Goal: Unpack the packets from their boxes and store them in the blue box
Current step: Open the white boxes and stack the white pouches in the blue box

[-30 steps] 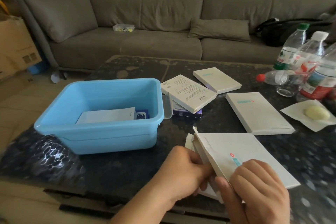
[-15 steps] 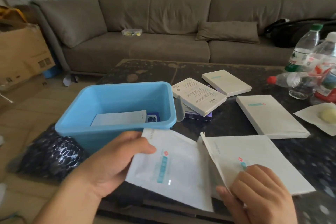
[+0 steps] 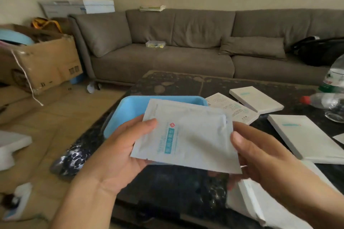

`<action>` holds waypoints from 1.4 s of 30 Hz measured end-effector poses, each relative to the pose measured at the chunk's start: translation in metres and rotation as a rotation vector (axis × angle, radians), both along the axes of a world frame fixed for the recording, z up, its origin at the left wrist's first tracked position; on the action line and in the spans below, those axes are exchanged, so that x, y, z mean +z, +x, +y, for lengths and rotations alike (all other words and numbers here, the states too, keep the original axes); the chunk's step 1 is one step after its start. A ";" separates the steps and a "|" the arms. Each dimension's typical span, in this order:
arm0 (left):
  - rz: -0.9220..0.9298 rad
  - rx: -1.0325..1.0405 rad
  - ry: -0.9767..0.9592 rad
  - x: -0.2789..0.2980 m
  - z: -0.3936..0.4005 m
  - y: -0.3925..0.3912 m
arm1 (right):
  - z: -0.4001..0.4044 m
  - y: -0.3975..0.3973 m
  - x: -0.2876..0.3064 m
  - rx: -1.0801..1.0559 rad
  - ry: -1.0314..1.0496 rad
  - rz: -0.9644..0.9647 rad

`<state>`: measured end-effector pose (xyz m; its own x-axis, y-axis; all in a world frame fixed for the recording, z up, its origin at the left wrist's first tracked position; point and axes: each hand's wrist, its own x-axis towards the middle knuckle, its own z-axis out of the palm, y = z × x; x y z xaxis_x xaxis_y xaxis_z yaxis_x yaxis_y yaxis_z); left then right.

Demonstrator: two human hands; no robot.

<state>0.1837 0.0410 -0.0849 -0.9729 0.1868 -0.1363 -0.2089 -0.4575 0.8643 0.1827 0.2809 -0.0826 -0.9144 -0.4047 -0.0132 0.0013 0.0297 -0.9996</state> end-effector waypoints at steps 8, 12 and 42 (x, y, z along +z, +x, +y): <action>0.057 0.312 -0.176 0.004 -0.025 -0.008 | -0.061 -0.074 0.031 -0.013 -0.116 -0.031; 0.071 0.403 -0.052 0.001 -0.036 -0.009 | -0.077 -0.088 0.026 0.044 -0.120 -0.095; -0.044 0.901 0.163 -0.001 -0.065 -0.019 | -0.109 -0.132 0.005 0.133 1.078 -0.140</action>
